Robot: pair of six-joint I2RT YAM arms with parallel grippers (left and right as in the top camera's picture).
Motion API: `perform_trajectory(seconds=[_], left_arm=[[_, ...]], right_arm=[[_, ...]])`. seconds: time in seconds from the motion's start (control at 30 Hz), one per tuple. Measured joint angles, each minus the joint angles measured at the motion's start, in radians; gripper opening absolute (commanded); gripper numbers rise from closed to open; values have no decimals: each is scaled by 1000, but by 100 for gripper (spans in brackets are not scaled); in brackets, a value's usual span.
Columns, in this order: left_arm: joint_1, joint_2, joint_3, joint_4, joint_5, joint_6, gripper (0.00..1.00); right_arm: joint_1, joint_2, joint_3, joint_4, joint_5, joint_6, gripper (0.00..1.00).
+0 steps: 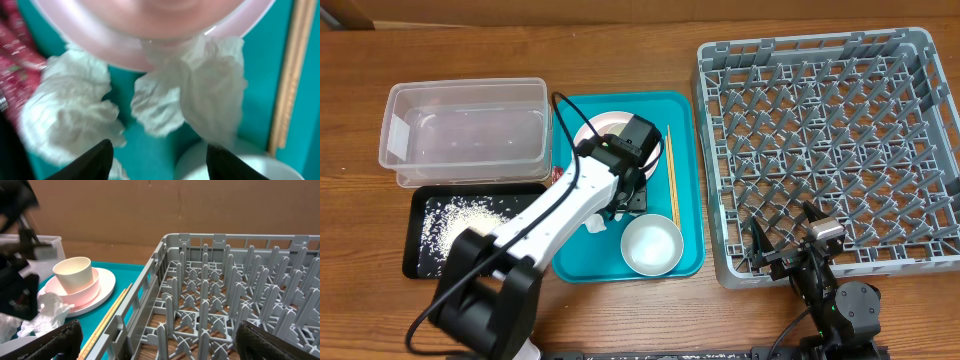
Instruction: Sort waste into correct bins and load items into the dishwasher
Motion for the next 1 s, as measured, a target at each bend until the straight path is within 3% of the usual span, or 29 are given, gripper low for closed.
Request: perform_trajectory(seconds=[0.33,0.6,0.7,0.83,0.93,1.0], left_arm=[[1,-71,37,-257,-91,-63,74],[50,-71,-65,-137,-139,-140,77],[89,-71,-118,-89,-131,-143,69],[121,-71,-147,-61,-122,-146,40],[125,-71,-148,-47,-113,-149,33],[125,-71,-148,-43,-108,-149,19]], right_arm=[[0,0,0,-1,0,0,100],[0,0,0,0,0,0,100],[0,0,0,-1,0,0,100],[0,0,0,0,0,0,100],[0,0,0,0,0,0,100],[0,0,0,0,0,0,100]])
